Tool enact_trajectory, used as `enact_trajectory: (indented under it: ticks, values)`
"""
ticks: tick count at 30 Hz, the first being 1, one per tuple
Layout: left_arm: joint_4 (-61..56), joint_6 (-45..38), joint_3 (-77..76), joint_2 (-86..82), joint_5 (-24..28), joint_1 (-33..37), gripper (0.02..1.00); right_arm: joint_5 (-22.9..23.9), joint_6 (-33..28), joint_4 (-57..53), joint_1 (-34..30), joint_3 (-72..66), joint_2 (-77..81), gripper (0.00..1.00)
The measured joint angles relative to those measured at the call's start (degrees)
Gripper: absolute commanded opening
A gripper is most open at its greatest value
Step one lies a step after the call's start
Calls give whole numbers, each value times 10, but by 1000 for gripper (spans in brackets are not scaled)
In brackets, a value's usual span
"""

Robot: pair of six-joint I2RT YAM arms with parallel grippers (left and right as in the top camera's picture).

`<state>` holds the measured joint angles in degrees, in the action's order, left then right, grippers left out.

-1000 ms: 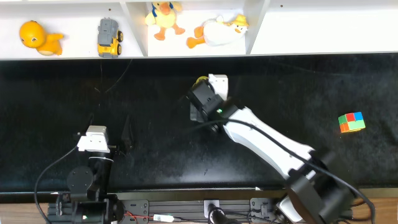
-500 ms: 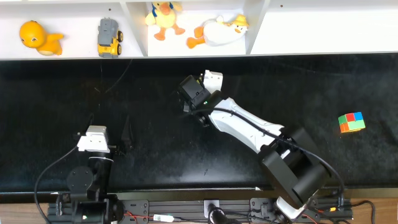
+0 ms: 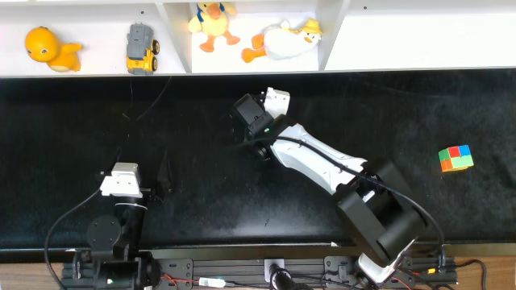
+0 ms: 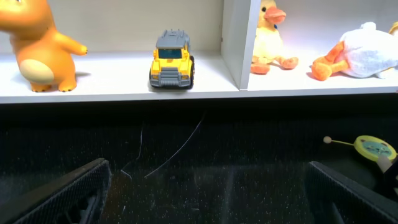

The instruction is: Store Toys

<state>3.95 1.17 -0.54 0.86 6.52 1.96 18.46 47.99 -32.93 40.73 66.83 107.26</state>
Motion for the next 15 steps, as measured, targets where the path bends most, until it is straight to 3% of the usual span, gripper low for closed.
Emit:
enact_trajectory:
  ticks: [4,10,15]
  values:
    - [0,0,0,0,-2,0,998,-1,0,7,-19,-43,-66,47]
    - [0,0,0,0,-2,0,998,1,-1,-4,-97,-186,-317,97]
    - [0,0,0,0,-2,0,998,15,-19,-114,-183,-269,-506,60]
